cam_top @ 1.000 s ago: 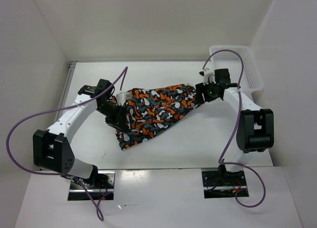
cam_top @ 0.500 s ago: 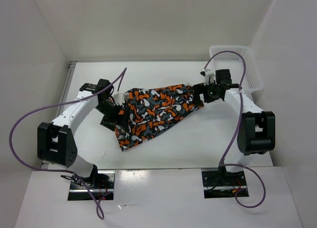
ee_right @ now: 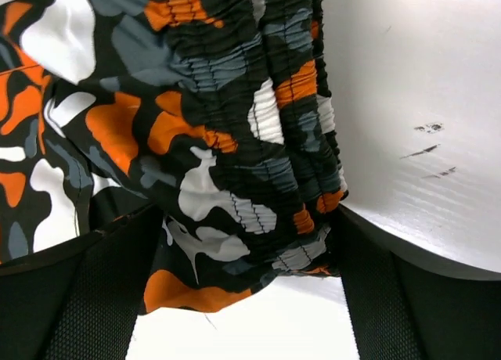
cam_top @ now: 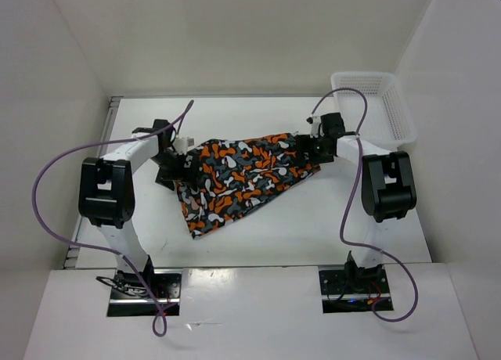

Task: Fold and stack the shorts
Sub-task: Fold the shorts

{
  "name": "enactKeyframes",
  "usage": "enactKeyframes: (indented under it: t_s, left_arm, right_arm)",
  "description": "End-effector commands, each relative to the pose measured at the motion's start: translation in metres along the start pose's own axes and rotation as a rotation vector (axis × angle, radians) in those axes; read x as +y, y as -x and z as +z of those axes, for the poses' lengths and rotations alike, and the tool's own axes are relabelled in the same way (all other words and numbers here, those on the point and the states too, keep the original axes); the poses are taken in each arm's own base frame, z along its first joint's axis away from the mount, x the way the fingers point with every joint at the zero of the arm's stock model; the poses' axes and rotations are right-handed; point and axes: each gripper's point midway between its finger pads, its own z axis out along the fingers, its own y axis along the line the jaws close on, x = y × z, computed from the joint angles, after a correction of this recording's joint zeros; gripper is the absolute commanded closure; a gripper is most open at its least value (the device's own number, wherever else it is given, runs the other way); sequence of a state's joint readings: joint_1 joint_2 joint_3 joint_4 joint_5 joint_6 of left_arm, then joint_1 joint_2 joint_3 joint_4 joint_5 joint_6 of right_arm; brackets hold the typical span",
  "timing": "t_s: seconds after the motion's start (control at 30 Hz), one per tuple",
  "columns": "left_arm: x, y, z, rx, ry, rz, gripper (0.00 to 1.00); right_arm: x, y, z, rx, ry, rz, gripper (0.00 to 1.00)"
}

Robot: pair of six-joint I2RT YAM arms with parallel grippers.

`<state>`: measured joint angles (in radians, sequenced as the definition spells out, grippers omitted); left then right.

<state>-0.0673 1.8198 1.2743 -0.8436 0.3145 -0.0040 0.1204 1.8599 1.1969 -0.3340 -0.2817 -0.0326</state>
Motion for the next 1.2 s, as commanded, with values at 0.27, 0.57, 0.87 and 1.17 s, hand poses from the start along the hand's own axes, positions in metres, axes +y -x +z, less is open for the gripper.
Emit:
enactKeyframes:
  t_s: [0.27,0.57,0.87,1.17]
  left_arm:
    - [0.014,0.055,0.026,-0.095,-0.028,0.02,0.86]
    - [0.041,0.114,-0.004,-0.236,0.032,0.012,0.91]
    - [0.032,0.145,-0.055,-0.387,0.06,0.057,0.31]
    - [0.036,0.186,-0.063,-0.462,0.047,0.081,0.36]
  right_arm:
    - [0.008,0.012,0.009,-0.048,-0.004,-0.004,0.73]
    - [0.016,-0.034,-0.035,-0.035,-0.019,-0.02,1.0]
    - [0.025,-0.049,-0.055,-0.032,0.01,-0.042,0.81]
    - [0.019,-0.044,-0.047,-0.041,0.0,-0.103,0.8]
